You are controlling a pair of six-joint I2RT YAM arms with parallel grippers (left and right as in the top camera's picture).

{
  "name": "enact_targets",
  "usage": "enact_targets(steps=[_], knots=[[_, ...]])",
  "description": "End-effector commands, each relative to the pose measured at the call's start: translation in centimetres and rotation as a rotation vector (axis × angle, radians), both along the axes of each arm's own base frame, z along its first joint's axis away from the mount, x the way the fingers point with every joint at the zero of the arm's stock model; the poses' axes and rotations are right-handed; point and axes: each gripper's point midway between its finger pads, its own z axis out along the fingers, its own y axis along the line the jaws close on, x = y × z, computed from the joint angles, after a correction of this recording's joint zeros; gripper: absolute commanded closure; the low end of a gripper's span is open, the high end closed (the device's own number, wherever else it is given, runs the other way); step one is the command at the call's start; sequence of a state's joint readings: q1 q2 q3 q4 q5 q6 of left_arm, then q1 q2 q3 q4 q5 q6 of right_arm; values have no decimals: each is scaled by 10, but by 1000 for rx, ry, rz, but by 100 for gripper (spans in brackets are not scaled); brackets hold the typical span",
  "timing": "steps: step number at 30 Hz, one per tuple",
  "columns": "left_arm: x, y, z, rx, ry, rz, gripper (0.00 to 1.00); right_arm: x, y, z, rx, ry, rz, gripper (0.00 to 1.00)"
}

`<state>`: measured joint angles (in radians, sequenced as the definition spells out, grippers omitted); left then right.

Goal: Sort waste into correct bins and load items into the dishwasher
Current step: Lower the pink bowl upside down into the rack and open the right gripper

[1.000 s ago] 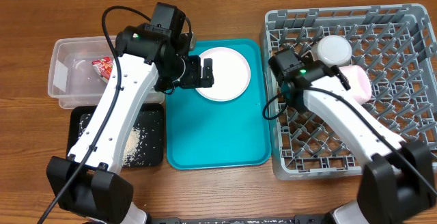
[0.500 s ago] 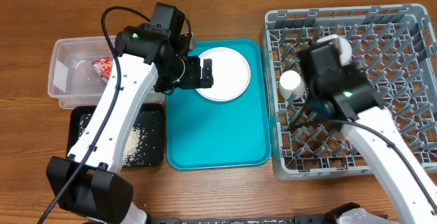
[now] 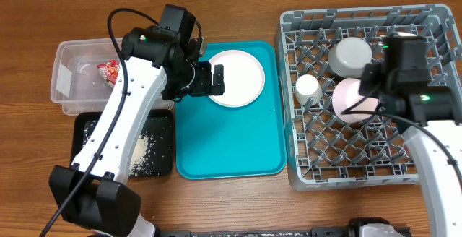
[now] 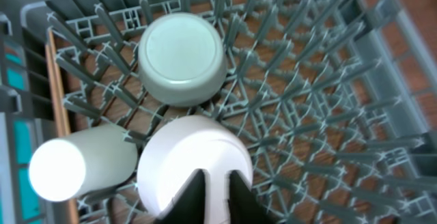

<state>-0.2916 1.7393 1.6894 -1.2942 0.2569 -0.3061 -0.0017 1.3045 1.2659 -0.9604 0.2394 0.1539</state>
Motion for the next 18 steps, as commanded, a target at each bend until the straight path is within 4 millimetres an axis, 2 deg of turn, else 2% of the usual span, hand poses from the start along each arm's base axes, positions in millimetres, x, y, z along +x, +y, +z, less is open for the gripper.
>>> enact_targets(steps=[1,6,9,14,18], knots=[[5,4,6,3,-27,-7,0,-5,13,-4,259,-12,-73,96],[6,4,6,2,-28,-7,0,-12,17,-26,352,81,-128,96],[6,4,6,2,-30,-7,0,-10,26,-43,397,151,-111,96],[5,4,6,3,-25,-7,0,-6,26,-75,404,254,-130,94],[5,4,6,4,-24,-8,0,-1,28,-89,417,291,-131,92]])
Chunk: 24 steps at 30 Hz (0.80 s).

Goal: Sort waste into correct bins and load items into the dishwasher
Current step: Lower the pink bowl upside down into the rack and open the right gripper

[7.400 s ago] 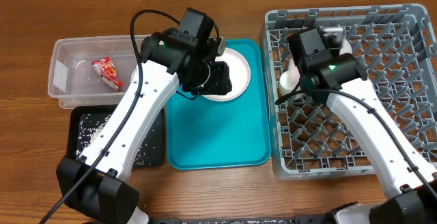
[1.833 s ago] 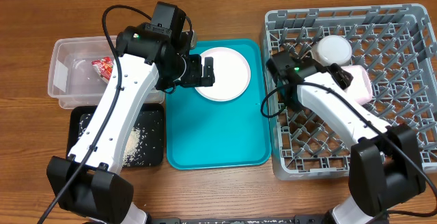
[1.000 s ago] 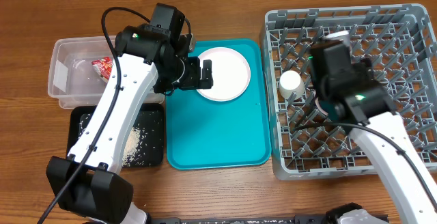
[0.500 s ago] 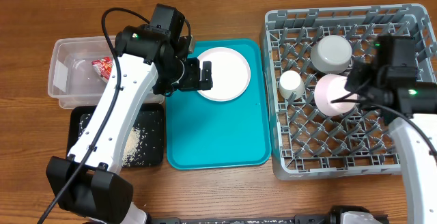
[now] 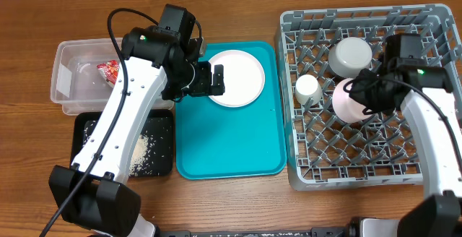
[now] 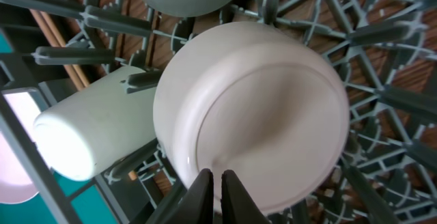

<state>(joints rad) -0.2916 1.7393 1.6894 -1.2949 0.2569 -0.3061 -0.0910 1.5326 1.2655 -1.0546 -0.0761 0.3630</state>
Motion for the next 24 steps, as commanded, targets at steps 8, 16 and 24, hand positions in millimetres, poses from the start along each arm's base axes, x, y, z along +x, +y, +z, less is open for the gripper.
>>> enact_targets(steps=[8,16,24], knots=[[5,4,6,4,-27,-7,0,28,24,9,139,-116,51,88],[4,12,4,36,-17,4,0,33,21,11,126,-140,48,85],[4,12,4,36,-18,5,0,30,5,7,35,-118,11,73]])
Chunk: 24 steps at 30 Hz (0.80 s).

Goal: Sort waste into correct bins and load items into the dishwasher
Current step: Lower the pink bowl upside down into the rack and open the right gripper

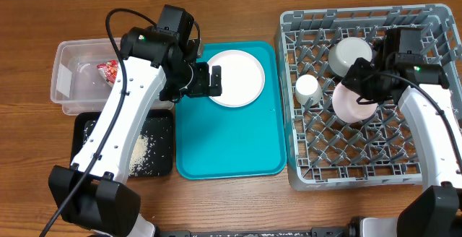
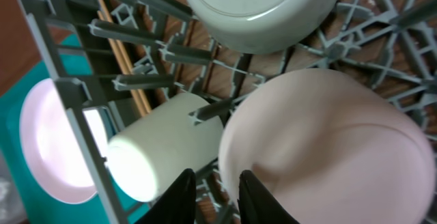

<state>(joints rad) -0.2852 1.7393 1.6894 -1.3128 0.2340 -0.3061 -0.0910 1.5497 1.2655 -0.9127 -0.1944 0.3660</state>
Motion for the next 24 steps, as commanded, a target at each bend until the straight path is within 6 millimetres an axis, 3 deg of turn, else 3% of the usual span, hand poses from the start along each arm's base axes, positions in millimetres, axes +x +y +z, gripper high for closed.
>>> enact_targets(steps=[1,4,14,24], knots=[[6,5,6,9,-29,-7,0,-6,-16,-4,-86,27,-42,72],[7,4,6,7,-34,-7,0,-10,-22,-7,-118,50,-56,66],[8,4,6,5,-34,3,0,-15,-21,-10,-102,79,-78,65],[8,4,6,5,-35,3,0,-20,-4,-9,-5,97,-49,60]])
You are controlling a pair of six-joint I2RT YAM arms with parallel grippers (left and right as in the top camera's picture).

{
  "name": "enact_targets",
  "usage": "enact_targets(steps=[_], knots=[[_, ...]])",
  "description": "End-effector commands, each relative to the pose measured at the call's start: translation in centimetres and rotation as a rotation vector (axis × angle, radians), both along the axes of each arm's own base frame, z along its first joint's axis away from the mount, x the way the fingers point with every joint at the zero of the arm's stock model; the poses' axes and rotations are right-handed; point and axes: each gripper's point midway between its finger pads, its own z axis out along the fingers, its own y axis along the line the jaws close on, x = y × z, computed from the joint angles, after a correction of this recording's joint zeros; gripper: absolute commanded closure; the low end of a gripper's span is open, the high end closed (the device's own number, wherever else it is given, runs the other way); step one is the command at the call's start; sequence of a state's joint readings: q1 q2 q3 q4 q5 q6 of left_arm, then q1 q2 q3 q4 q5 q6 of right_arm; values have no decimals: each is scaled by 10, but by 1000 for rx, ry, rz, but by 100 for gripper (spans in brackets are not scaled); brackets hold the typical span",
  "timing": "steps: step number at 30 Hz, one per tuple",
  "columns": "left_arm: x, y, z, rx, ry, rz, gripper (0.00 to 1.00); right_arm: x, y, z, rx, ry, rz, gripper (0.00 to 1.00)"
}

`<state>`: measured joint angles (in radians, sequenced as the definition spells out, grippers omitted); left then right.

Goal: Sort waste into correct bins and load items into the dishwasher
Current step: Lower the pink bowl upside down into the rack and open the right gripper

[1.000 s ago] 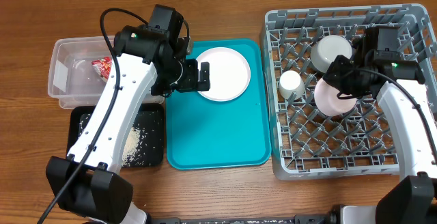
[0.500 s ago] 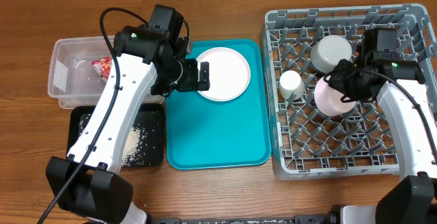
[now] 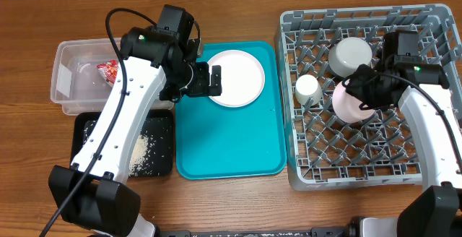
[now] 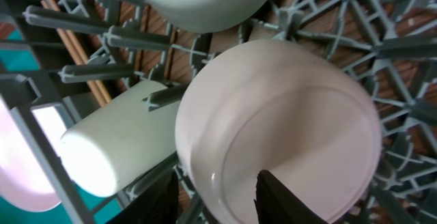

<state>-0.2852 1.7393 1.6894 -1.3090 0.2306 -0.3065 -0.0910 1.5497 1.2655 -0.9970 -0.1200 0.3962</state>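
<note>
The pink bowl point(image 3: 349, 101) lies upside down in the grey dish rack point(image 3: 361, 168), next to a white cup point(image 3: 307, 88) and a pale grey bowl point(image 3: 351, 55). My right gripper point(image 3: 357, 91) hangs over the pink bowl. In the right wrist view the gripper point(image 4: 218, 183) is open, with its fingers point(image 4: 273, 200) straddling the pink bowl's point(image 4: 280, 115) near rim. The cup point(image 4: 116, 149) lies to the left. My left gripper point(image 3: 215, 79) sits at the left rim of the white plate point(image 3: 238, 78) on the teal tray point(image 3: 224, 143). Its jaws cannot be read from above.
A clear bin point(image 3: 72, 96) at the far left holds a red wrapper point(image 3: 109, 70). Below it, a black tray point(image 3: 155, 125) holds white crumbs. The rack's upright tines point(image 4: 410, 46) stand all around the bowls.
My right gripper's fingers stand wider apart now and sit over the pink bowl's rim rather than beside the cup. The left arm and the plate are unchanged.
My right gripper was above the pink bowl in the rack with its fingers close together. It then sat low on the bowl with the fingers nearly shut, then slightly parted, and now stands wide open. The bowl stays in the rack. The left gripper stayed by the plate.
</note>
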Motion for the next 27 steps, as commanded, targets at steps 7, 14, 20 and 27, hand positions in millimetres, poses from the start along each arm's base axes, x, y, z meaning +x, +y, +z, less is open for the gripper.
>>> enact_targets(steps=[7,14,20,27], knots=[[6,4,6,3,-30,1,0,-4,12,0,69,12,13,59],[6,4,6,3,-29,2,0,-7,12,-1,70,25,13,55],[6,4,6,3,-29,1,0,-7,12,-1,71,28,13,55],[6,4,6,3,-29,1,0,-7,12,-1,69,26,13,54]])
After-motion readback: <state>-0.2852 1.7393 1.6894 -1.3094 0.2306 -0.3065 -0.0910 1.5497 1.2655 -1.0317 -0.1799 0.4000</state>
